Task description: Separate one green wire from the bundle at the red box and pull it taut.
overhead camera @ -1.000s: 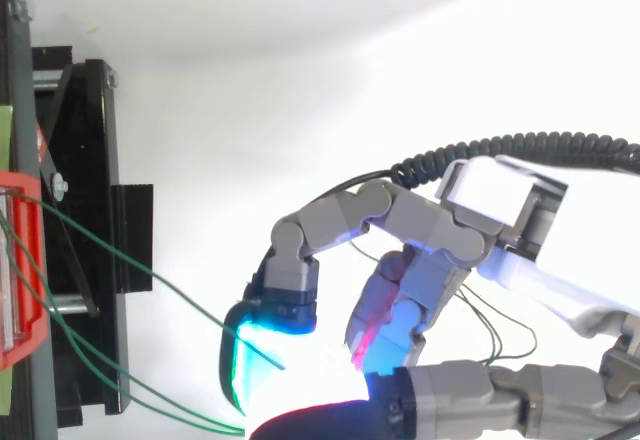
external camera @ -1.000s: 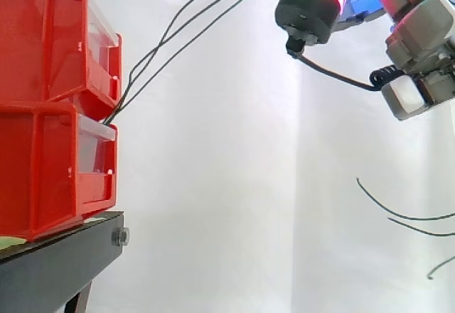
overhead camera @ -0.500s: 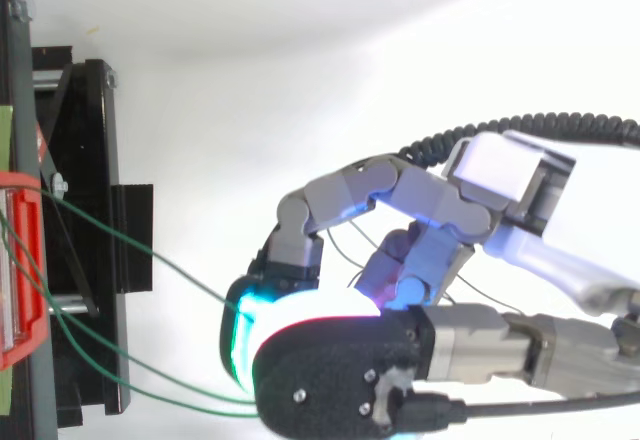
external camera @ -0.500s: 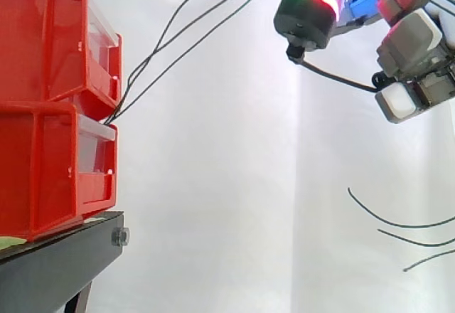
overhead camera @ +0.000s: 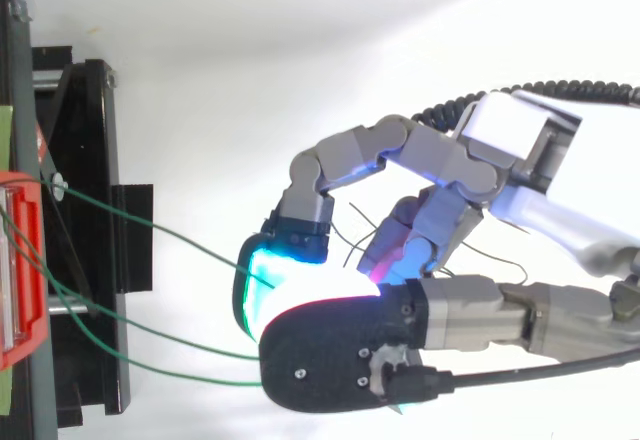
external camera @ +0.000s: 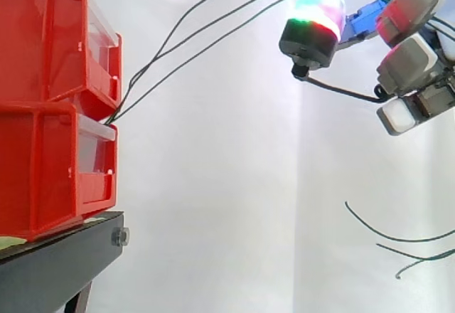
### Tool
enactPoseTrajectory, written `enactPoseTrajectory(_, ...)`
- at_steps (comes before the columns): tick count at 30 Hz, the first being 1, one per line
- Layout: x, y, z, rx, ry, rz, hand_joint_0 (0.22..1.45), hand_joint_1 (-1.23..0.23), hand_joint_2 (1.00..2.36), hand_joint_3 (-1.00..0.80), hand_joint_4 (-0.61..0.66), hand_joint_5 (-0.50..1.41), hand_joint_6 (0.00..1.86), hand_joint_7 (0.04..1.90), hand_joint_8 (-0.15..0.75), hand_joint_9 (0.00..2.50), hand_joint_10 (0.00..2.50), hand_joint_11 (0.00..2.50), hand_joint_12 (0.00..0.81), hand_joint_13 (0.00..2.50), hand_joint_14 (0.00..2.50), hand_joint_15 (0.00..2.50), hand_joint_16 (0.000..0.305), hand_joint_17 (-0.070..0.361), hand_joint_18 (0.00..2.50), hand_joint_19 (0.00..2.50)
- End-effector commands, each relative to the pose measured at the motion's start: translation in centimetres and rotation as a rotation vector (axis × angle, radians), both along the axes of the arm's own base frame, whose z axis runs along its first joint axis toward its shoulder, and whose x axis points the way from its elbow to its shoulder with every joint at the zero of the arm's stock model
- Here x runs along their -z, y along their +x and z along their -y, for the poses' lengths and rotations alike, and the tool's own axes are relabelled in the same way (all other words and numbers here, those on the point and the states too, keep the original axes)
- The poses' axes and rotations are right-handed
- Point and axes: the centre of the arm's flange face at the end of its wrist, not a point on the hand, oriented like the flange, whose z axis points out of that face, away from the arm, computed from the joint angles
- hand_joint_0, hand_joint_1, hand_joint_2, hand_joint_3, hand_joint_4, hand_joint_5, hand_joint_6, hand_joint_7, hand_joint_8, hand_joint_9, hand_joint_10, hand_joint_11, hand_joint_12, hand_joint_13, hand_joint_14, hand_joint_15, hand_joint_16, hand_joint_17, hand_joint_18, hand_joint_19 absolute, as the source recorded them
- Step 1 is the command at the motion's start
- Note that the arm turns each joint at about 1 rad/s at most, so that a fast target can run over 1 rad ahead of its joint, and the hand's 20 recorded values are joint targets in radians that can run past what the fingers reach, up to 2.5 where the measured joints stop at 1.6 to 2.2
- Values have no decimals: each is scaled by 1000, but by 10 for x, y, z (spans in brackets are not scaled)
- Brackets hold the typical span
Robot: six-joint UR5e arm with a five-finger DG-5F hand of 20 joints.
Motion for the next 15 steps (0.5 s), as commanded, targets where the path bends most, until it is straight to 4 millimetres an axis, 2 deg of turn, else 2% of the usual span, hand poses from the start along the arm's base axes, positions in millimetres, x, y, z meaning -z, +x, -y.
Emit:
enactPoseTrajectory(1, -1, 0, 1, 7, -2, 1, 556, -592, 1008, -389, 79, -115, 836, 1055, 258, 1449, 30, 904, 337, 1139, 30, 840, 43, 96, 809, 729)
enactPoseTrajectory(15, 0, -5, 20, 69, -24, -19, 562, -587, 1009, -381, 81, -112, 836, 1052, 264, 1465, 29, 913, 336, 1144, 30, 848, 42, 94, 811, 732)
